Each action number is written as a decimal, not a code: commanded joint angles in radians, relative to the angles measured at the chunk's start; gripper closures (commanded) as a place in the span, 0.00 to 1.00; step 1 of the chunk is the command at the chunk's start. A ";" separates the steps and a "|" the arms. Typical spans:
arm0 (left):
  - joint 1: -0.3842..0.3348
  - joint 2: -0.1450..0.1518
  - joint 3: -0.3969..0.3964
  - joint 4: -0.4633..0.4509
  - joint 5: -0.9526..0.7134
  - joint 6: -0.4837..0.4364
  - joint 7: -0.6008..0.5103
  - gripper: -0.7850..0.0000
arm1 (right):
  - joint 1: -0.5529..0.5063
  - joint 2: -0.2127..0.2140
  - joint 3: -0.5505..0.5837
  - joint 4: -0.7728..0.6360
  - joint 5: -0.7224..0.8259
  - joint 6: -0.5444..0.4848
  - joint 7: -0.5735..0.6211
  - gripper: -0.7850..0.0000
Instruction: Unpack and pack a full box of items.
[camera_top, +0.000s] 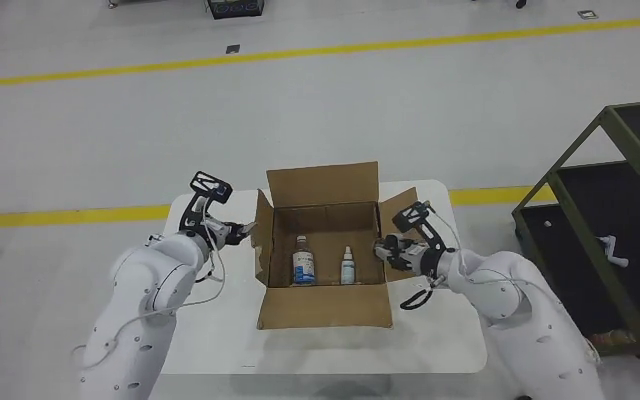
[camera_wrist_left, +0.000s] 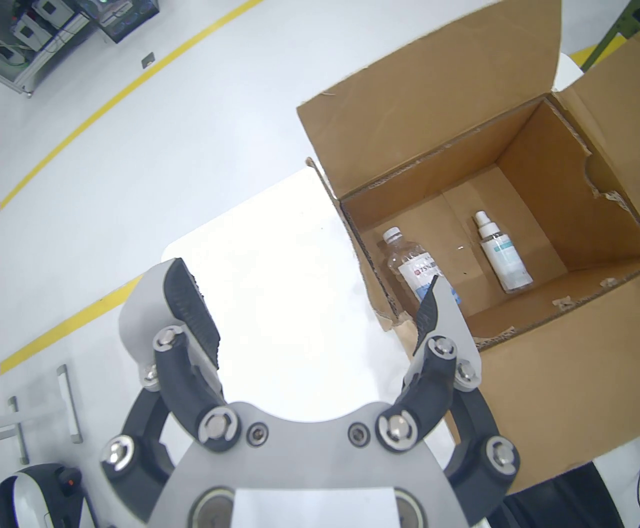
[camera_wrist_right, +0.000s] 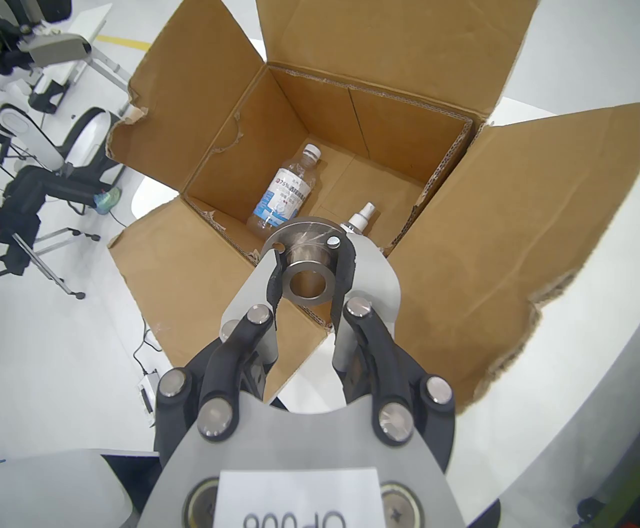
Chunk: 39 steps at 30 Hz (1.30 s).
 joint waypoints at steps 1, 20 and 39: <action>0.005 0.001 -0.005 -0.001 0.007 0.009 0.004 0.00 | 0.038 -0.008 -0.054 0.039 -0.038 0.006 -0.017 1.00; 0.014 0.003 -0.010 -0.010 0.008 0.003 0.009 0.00 | 0.528 -0.260 -0.649 0.694 -0.115 0.280 -0.097 1.00; 0.014 0.003 -0.010 -0.010 0.008 0.003 0.009 0.00 | 0.626 -0.481 -0.795 1.150 0.024 0.124 -0.225 1.00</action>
